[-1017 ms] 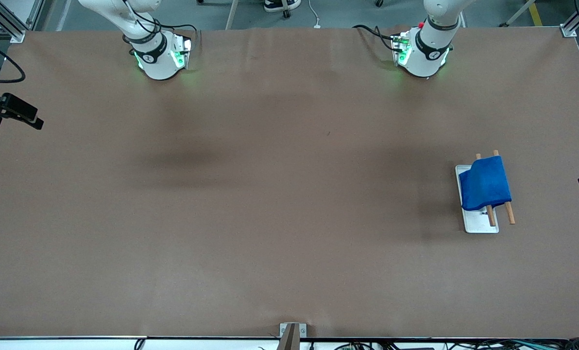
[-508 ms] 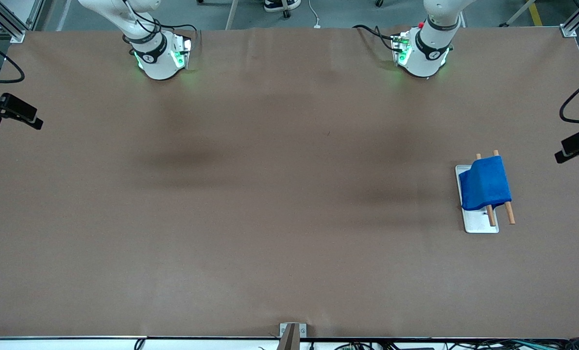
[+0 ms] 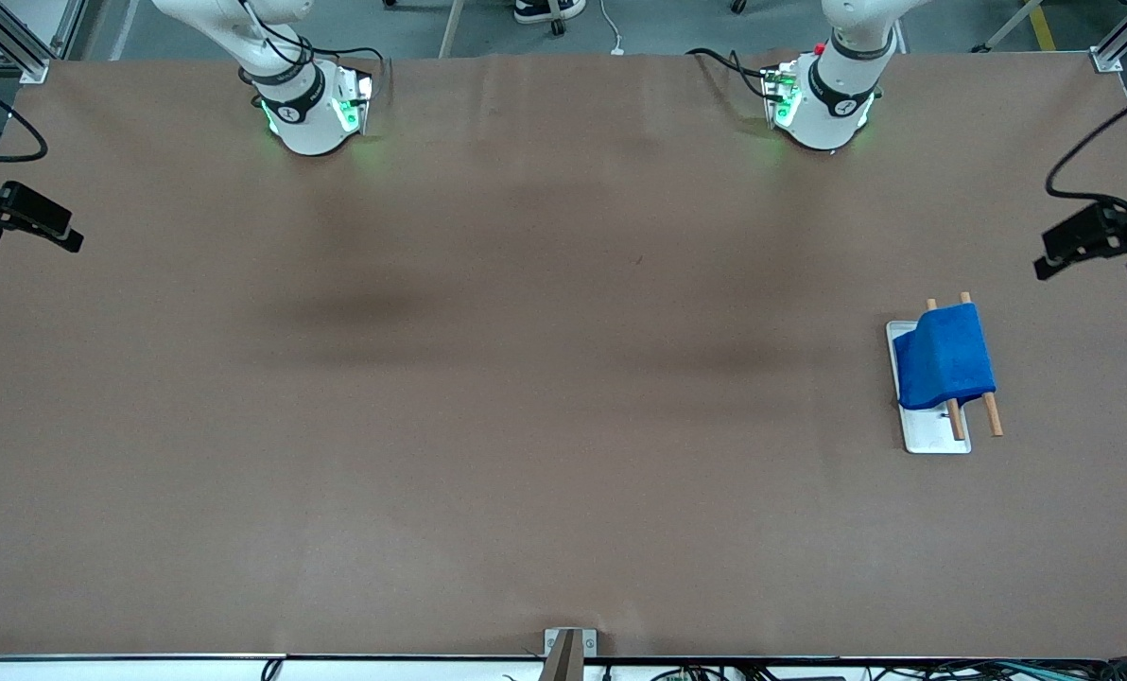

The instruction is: Right arm passes towel to left arm to hang

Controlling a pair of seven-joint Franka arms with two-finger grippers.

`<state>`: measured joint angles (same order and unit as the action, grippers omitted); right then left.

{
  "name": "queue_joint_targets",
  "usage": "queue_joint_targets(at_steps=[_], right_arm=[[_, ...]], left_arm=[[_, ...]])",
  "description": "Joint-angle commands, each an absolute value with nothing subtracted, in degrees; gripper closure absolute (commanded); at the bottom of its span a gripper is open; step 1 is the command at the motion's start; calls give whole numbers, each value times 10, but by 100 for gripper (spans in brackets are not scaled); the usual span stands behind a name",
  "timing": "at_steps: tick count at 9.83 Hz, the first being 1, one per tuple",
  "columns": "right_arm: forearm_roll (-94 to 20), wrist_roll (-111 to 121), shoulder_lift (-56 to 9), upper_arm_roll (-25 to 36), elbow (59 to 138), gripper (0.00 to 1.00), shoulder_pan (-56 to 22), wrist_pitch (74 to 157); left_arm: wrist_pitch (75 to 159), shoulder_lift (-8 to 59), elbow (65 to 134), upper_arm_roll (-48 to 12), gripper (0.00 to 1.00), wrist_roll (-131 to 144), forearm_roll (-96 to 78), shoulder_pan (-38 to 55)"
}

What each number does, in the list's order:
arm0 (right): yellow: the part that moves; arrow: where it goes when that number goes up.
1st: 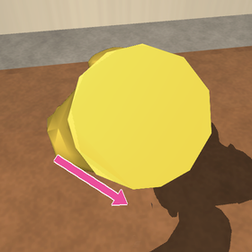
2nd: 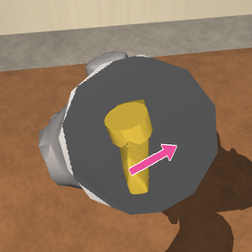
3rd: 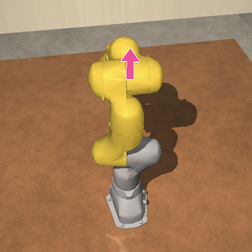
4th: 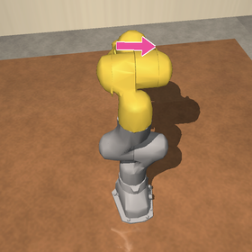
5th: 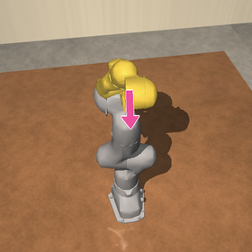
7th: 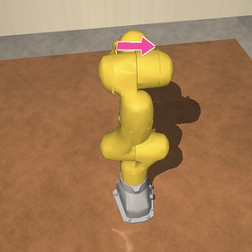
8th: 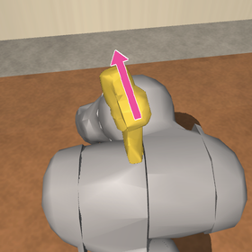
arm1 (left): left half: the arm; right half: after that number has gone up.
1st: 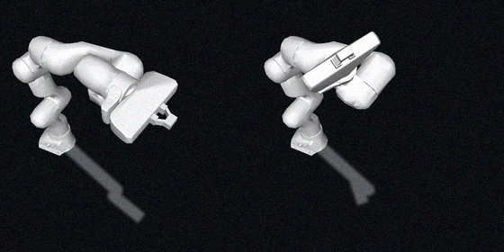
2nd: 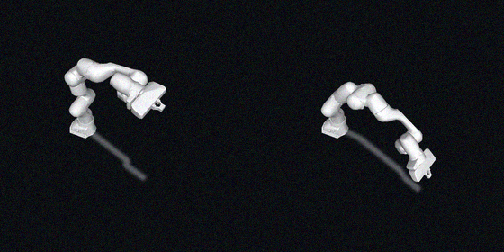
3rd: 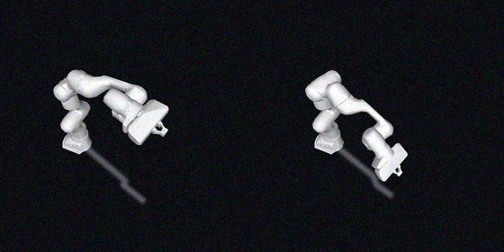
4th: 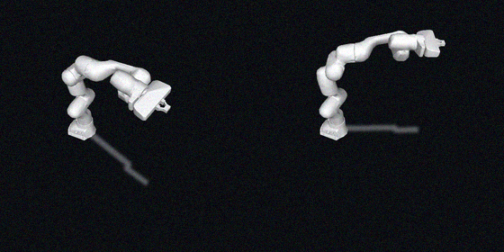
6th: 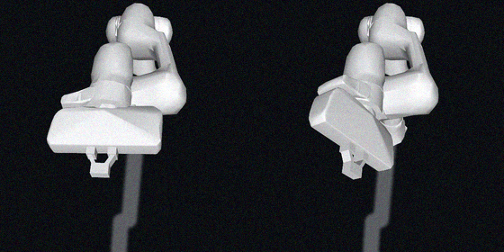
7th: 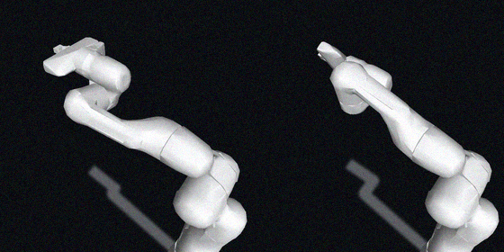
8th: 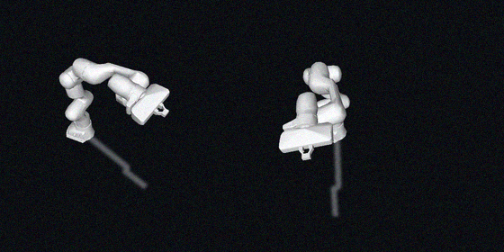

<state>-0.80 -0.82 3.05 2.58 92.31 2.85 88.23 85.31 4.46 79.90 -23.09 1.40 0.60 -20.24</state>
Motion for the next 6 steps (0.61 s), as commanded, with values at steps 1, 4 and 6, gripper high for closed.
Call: queue_joint_targets(at_steps=[1,4,6], right_arm=[[-7,-5,35,25,929,0,31,883],[-8,-5,35,25,929,0,31,884],[-8,-5,34,25,929,0,30,884]], left_arm=[[863,-36,908,-144,0,17,-10,-120],[867,-85,963,-71,0,18,-8,-35],[861,-92,967,-70,0,19,-4,-21]])
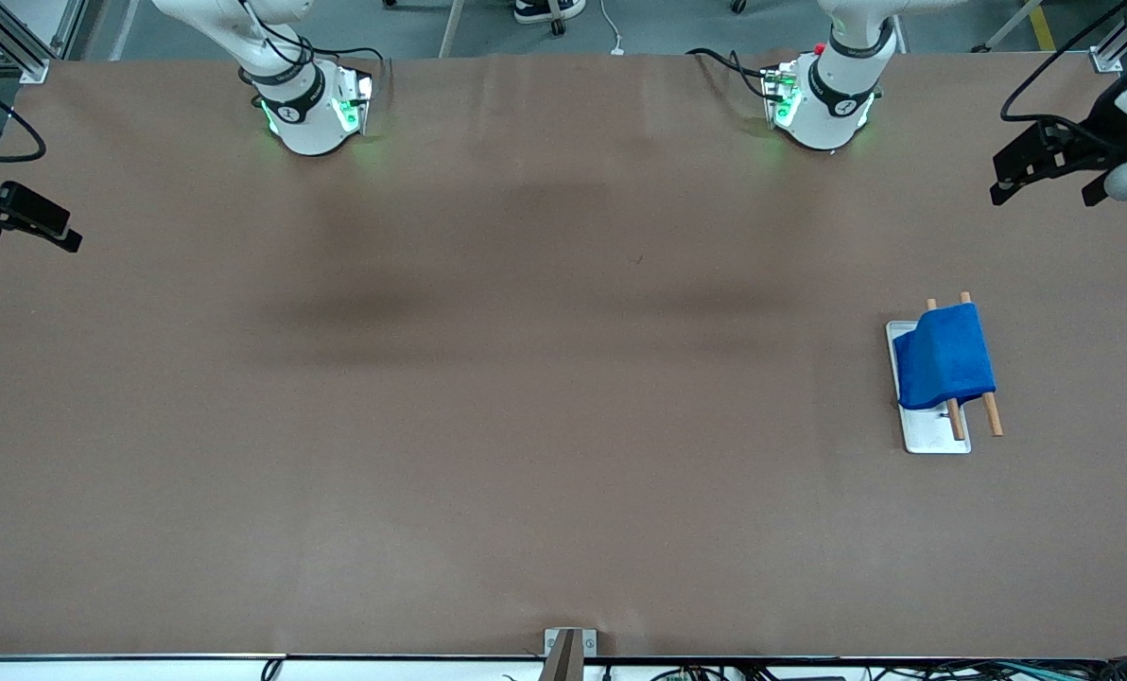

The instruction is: Right arm passes towel to left arm to hang

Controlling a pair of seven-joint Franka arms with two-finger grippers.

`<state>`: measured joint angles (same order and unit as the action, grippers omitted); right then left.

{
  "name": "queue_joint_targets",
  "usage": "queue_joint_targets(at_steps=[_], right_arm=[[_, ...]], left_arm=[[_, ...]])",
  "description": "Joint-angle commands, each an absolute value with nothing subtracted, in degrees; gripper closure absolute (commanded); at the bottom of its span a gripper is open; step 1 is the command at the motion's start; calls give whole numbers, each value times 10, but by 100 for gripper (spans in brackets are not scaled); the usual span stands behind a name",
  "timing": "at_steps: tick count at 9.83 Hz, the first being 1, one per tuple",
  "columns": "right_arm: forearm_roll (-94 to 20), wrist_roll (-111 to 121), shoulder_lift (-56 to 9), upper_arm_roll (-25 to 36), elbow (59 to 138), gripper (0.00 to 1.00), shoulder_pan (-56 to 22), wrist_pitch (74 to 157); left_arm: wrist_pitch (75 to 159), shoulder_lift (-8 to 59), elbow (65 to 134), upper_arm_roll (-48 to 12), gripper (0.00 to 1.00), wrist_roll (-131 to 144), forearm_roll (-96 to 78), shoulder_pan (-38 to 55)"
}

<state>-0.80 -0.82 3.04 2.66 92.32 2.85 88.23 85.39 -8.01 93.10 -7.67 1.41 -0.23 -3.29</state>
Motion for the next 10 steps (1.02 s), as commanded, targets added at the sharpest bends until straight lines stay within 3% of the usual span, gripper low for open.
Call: queue_joint_targets(at_steps=[1,10], right_arm=[[-8,-5,35,25,929,0,31,882],[-8,-5,34,25,929,0,31,883]], left_arm=[[857,-91,965,-71,0,13,-4,-21],[851,-54,933,-73,0,6,-2,-25]])
